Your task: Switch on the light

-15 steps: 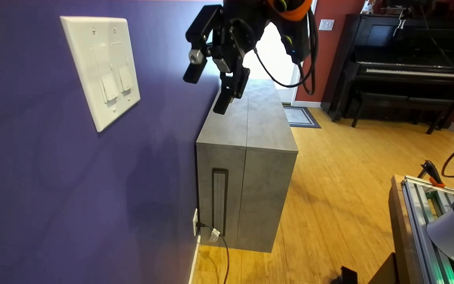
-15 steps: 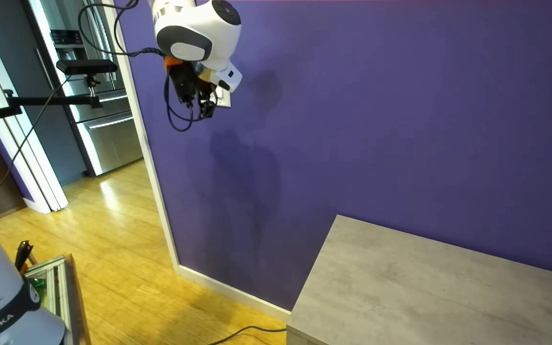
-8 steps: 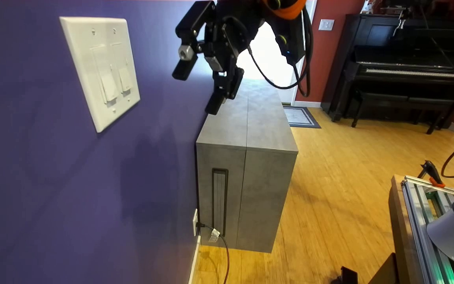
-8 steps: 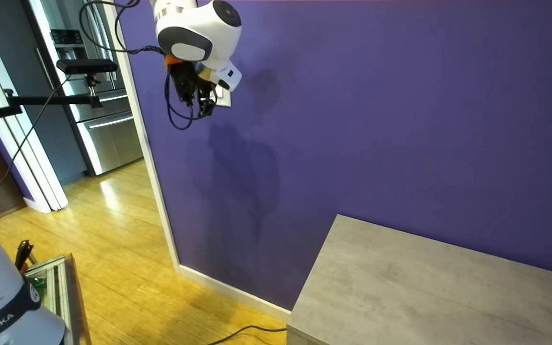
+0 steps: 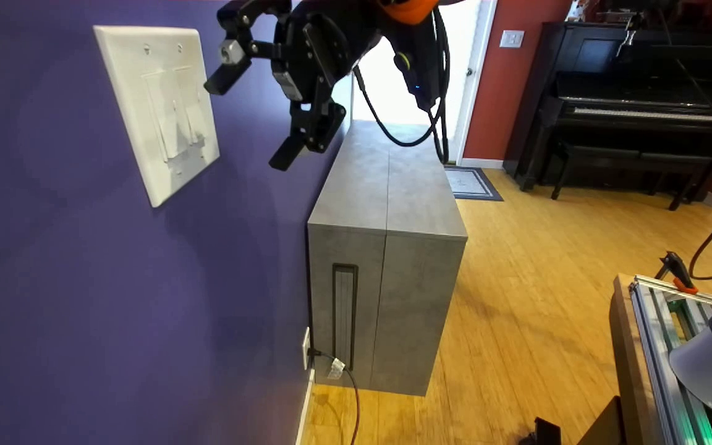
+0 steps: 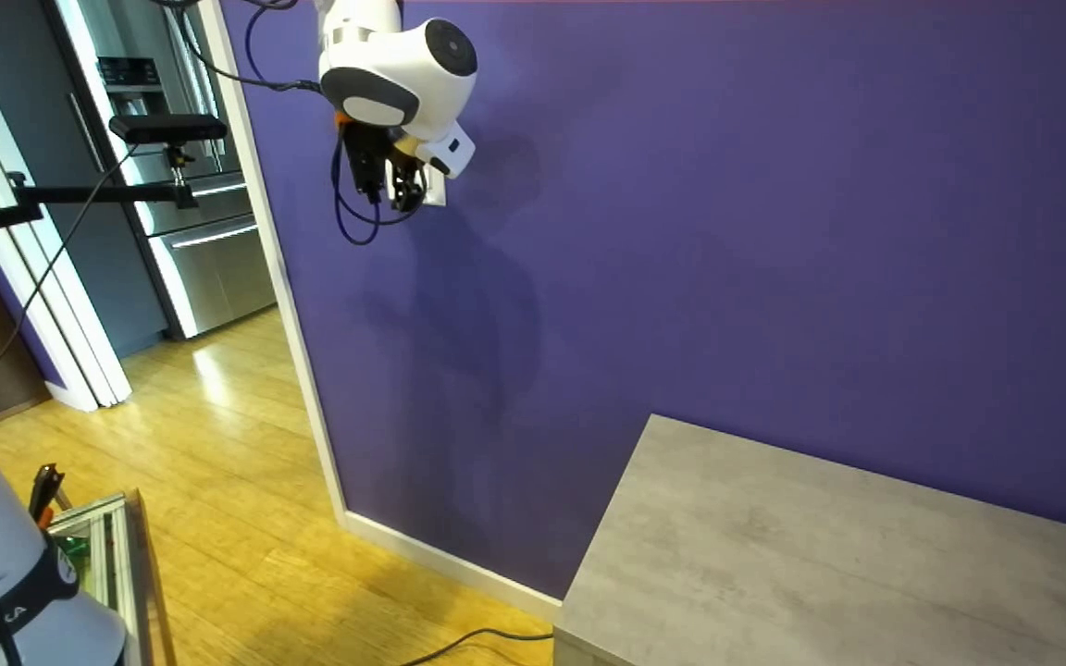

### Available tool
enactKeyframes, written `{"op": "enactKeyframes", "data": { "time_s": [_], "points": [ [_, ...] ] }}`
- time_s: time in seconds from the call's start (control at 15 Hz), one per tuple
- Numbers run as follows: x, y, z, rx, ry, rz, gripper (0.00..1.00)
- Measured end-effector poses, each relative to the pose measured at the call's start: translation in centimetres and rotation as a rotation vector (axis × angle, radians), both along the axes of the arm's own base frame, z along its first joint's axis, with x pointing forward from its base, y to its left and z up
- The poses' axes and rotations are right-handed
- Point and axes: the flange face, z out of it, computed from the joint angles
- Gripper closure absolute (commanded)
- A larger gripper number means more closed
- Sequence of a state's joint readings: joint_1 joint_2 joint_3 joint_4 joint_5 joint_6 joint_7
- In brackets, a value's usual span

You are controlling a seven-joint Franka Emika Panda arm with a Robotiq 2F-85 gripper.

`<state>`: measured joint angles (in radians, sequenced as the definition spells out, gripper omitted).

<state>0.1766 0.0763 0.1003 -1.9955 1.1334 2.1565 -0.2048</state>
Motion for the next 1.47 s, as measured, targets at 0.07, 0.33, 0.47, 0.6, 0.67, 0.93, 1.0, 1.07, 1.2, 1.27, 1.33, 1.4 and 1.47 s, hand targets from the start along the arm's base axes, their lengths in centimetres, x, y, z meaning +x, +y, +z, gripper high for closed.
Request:
{"op": "enactKeyframes", "data": {
  "time_s": [0.07,0.33,0.47,0.6,0.67,0.93,1.0,1.07,1.2,1.27,1.33,1.4,1.47],
  "points": [
    [0.3,0.1,-0.1,0.013,0.001,-0.006,0.0],
    [1.4,0.5,-0.8,0.041,0.015,-0.02,0.0],
    [1.8,0.5,-1.1,0.048,0.02,-0.026,0.0],
    [2.2,0.5,-1.3,0.056,0.023,-0.034,0.0],
    [2.3,0.5,-1.3,0.061,0.024,-0.038,0.0],
    [2.8,0.6,-1.5,0.07,0.025,-0.044,0.0],
    [2.8,0.6,-1.5,0.071,0.026,-0.044,0.0],
    [2.9,0.7,-1.5,0.071,0.026,-0.044,0.0],
    [2.9,0.7,-1.5,0.071,0.026,-0.044,0.0],
    [2.9,0.7,-1.6,0.071,0.027,-0.044,0.0],
    [2.9,0.7,-1.6,0.071,0.027,-0.044,0.0],
    [2.9,0.7,-1.6,0.071,0.027,-0.044,0.0],
    [2.9,0.7,-1.6,0.071,0.028,-0.044,0.0]
  ]
}}
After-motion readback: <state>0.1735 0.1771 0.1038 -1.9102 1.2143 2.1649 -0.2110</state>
